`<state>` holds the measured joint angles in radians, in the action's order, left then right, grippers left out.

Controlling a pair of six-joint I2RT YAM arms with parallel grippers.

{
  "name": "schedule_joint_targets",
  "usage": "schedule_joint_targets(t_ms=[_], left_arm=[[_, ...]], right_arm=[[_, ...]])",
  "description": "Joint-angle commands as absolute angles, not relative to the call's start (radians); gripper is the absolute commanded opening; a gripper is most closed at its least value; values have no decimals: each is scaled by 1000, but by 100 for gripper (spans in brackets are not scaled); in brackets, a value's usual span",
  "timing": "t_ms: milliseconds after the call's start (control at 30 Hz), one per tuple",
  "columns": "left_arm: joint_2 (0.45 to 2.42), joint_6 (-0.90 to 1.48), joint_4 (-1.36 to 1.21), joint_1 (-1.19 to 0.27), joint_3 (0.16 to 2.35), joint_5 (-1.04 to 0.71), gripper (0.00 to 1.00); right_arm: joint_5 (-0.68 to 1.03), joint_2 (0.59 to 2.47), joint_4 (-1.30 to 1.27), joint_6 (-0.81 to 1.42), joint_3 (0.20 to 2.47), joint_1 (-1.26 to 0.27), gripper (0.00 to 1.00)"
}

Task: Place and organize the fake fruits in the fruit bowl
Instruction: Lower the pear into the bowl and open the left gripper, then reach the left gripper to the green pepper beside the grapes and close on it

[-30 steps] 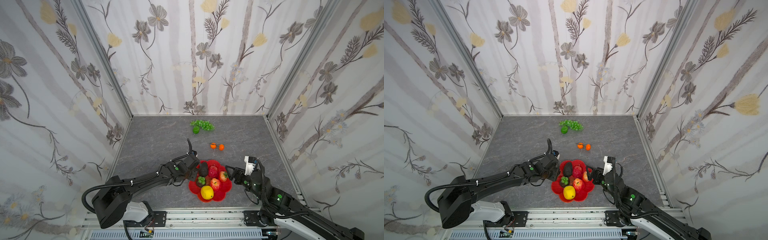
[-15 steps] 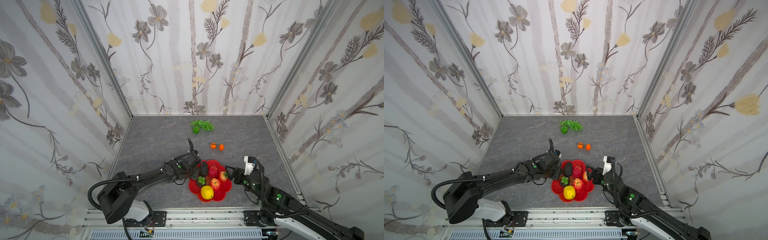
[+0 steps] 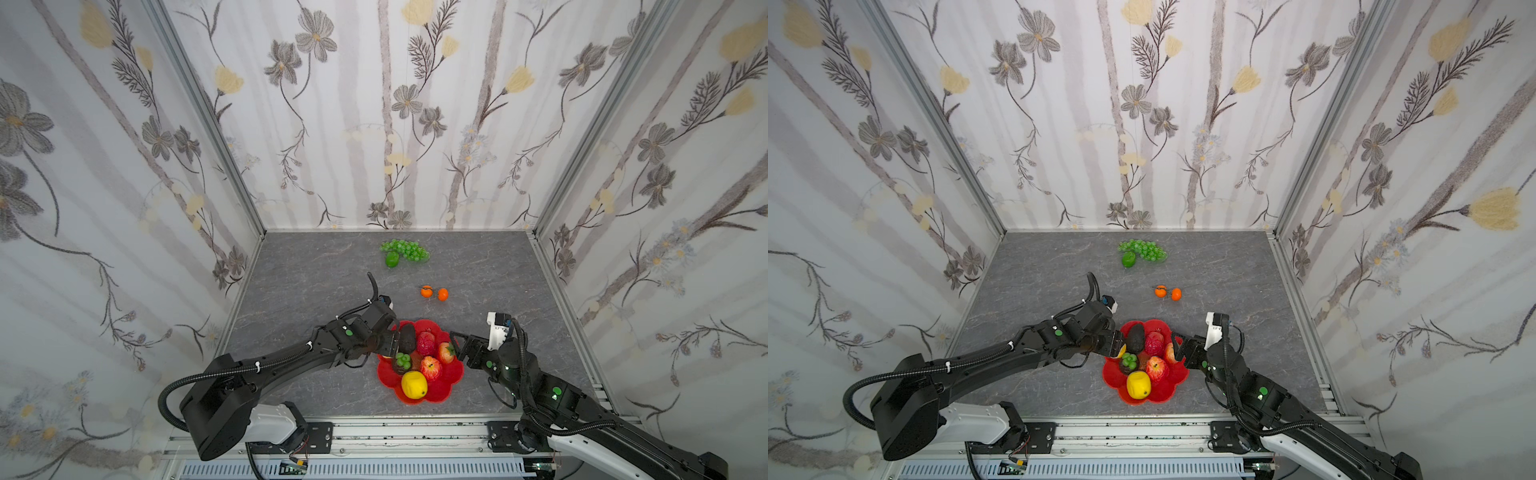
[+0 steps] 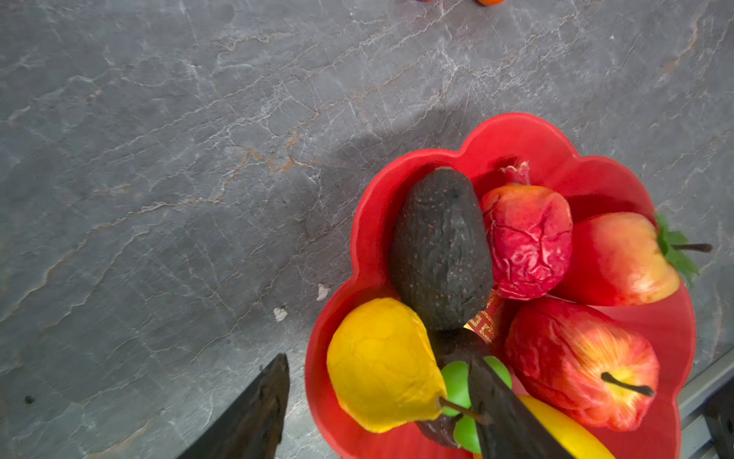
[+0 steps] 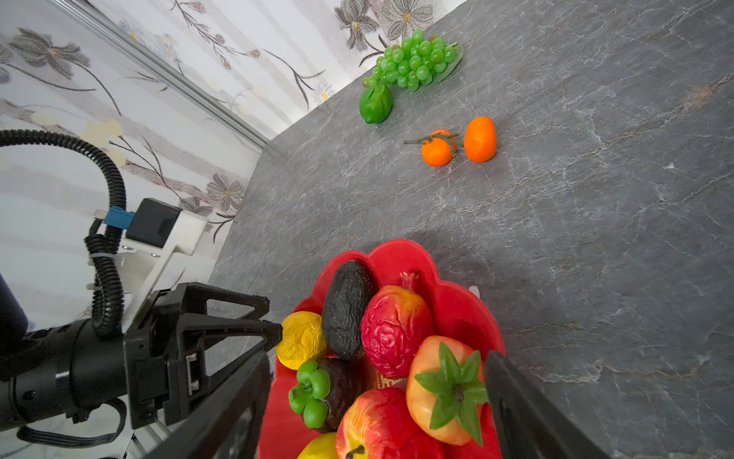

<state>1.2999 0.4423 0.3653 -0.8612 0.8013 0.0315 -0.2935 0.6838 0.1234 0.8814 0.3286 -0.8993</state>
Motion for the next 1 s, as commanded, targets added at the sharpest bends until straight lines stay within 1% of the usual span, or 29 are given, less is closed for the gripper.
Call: schedule_joint_targets(t_ms=[0,100,233,333,400,467,600,733,967], left_arm=[[1244,451,319,-844,781,13,74],[1201,444,306,-808,789,-10,74],[1198,428,267,-715,841,-78,76],[1254,399,117,-613,870,-237,78],[1341,381,93,-565,934,-277,78],[1430,367,87,-530,1008,-271,79],[1612,415,42,-458,1118,-277,83],[1809,407,103,-431,1288,-203,85],[2128,334,267,-430,1639,-83,86]], right_arm=[[-293,692,83,893,338,-900,84],[-293,689,83,893,341,-900,84],[-298,686,88,890,348,-900,85],[-305,691,86,885,354,-900,85],[-311,700,84,881,360,-900,86],[-307,703,86,875,371,-900,86],[-317,691,85,879,370,-900,88],[-320,677,86,874,366,-899,89],[-330,678,92,870,373,-894,93]])
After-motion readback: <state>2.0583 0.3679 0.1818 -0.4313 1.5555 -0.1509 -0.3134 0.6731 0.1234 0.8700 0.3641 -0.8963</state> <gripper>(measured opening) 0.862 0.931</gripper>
